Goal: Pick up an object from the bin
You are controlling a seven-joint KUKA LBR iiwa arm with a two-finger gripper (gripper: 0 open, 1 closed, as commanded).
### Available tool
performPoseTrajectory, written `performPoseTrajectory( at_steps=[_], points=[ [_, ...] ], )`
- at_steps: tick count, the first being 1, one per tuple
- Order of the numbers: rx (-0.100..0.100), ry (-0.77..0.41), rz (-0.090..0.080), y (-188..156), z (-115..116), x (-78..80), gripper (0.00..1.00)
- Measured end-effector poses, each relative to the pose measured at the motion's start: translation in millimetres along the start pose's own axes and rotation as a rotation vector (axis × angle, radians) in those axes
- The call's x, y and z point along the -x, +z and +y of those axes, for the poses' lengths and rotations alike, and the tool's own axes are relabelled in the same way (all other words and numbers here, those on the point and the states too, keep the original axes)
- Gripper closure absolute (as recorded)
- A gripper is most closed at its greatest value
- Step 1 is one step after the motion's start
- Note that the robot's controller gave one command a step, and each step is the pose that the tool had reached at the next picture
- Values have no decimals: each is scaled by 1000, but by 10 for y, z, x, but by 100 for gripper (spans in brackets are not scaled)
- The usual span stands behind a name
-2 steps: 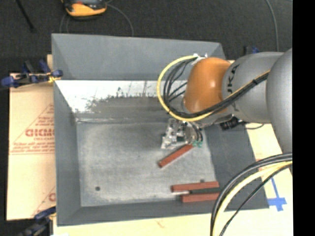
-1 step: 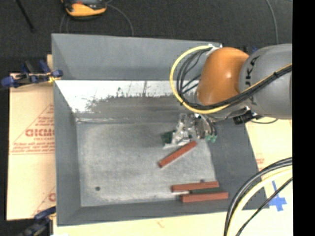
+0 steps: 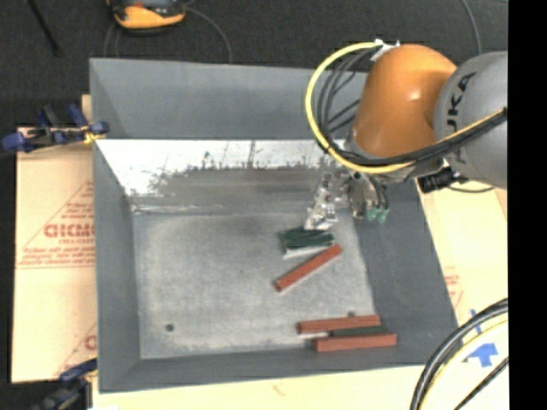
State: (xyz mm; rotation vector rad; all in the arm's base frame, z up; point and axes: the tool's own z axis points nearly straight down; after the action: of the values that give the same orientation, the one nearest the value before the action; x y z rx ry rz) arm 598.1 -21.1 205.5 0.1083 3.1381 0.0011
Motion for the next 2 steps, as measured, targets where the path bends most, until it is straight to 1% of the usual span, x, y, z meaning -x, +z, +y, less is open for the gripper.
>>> performPoseTrajectory(
  at_steps=[1, 2],
  points=[
    [-2, -29, -4, 406, -71, -170, 0],
    [-2, -32, 0, 464, -81, -200, 0]
  ],
)
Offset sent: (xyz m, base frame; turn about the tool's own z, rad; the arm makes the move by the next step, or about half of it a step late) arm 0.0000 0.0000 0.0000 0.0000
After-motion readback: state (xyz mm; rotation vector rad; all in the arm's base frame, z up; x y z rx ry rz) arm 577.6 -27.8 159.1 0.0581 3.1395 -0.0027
